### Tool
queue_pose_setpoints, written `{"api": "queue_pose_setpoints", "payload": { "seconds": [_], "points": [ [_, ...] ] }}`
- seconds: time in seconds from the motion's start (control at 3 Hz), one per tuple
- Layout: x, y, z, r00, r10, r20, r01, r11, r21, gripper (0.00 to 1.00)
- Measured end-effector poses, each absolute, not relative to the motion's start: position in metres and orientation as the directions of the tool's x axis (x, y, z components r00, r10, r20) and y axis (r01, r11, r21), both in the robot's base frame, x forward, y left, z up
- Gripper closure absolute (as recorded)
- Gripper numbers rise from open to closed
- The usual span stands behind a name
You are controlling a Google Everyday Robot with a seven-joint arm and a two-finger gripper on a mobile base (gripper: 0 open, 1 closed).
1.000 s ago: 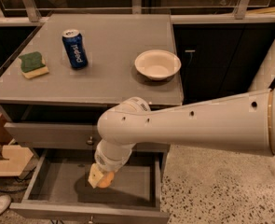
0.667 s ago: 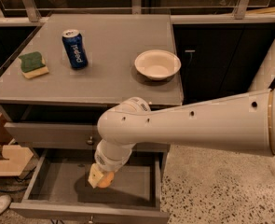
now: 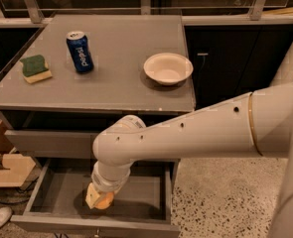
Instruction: Place orange into middle drawer
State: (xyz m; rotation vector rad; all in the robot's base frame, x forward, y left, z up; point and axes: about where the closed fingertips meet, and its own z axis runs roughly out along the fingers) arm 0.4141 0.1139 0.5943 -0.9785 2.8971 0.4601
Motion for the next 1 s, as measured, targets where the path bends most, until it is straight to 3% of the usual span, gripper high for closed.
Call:
{"api": "queue_pose_setpoints", "payload": {
  "seconds": [1.0],
  "points": [
    [0.4136,0.1312,0.5722,-0.863,-0.495,-0.097,-0.501,0.82,0.277,1.0]
  ]
}}
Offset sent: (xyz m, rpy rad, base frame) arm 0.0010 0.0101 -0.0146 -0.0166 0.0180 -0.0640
